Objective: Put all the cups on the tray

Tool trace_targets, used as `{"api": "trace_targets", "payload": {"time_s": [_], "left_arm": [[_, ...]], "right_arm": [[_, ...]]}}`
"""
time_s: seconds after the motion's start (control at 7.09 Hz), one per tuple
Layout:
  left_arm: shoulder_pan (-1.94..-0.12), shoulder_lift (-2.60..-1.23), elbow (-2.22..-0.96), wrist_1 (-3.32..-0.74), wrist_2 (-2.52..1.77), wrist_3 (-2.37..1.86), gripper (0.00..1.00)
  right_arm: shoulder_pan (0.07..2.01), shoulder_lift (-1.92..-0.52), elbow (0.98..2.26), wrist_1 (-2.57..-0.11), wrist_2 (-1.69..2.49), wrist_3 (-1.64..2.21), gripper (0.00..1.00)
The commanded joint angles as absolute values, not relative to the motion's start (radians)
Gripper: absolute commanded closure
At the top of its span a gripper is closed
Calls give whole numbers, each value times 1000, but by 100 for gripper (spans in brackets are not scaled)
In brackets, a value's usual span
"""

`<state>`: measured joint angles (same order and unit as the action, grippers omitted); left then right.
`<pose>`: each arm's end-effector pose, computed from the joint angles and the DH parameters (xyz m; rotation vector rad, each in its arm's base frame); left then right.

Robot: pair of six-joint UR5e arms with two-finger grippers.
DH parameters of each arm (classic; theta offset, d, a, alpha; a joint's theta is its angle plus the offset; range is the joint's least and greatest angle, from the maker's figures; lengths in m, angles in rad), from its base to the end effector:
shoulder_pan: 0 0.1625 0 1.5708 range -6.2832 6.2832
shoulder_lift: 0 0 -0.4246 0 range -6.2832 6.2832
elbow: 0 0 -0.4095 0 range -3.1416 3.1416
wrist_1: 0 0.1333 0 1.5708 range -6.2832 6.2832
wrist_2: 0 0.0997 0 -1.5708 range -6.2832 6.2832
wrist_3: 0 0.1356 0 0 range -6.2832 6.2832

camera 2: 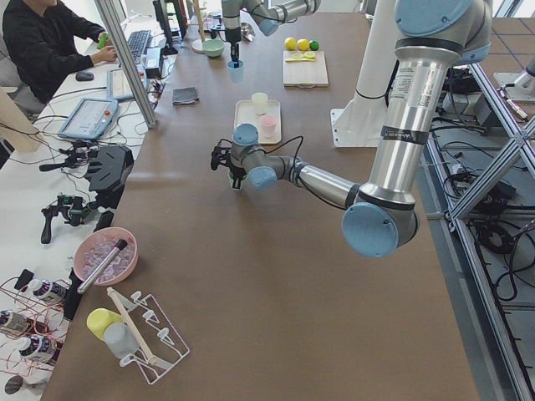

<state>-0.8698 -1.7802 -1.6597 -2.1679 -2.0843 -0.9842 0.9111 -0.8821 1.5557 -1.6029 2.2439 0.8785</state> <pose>0.3581 -0.5277 0.4535 0.2248 0.9692 -0.0296 -0.4108 -0.6093 0.2602 -0.0085 -0.8938 -0.0118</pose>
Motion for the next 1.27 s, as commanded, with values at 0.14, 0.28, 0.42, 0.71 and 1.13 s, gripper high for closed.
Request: {"api": "trace_targets", "payload": {"time_s": [0.14, 0.28, 0.42, 0.71, 1.13], "left_arm": [[-908, -1915, -1700, -1949, -2129, -983, 100], [-911, -1948, -1700, -1909, -2131, -983, 100], [-916, -1979, -1698, -1869, -2128, -983, 100], [-917, -1988, -1698, -1859, -2128, -986, 100], [-887, -2043, -1692, -1859, -2120, -1102, 100]], "right_arm": [[792, -848, 1416, -1430, 2143, 983, 100], [754, -848, 1416, -1428, 2122, 991, 100], [730, -847, 1422, -1427, 2120, 1027, 100], [700, -847, 1419, -1427, 2092, 1042, 100], [768, -841, 1445, -1431, 2111, 1083, 0]]}}
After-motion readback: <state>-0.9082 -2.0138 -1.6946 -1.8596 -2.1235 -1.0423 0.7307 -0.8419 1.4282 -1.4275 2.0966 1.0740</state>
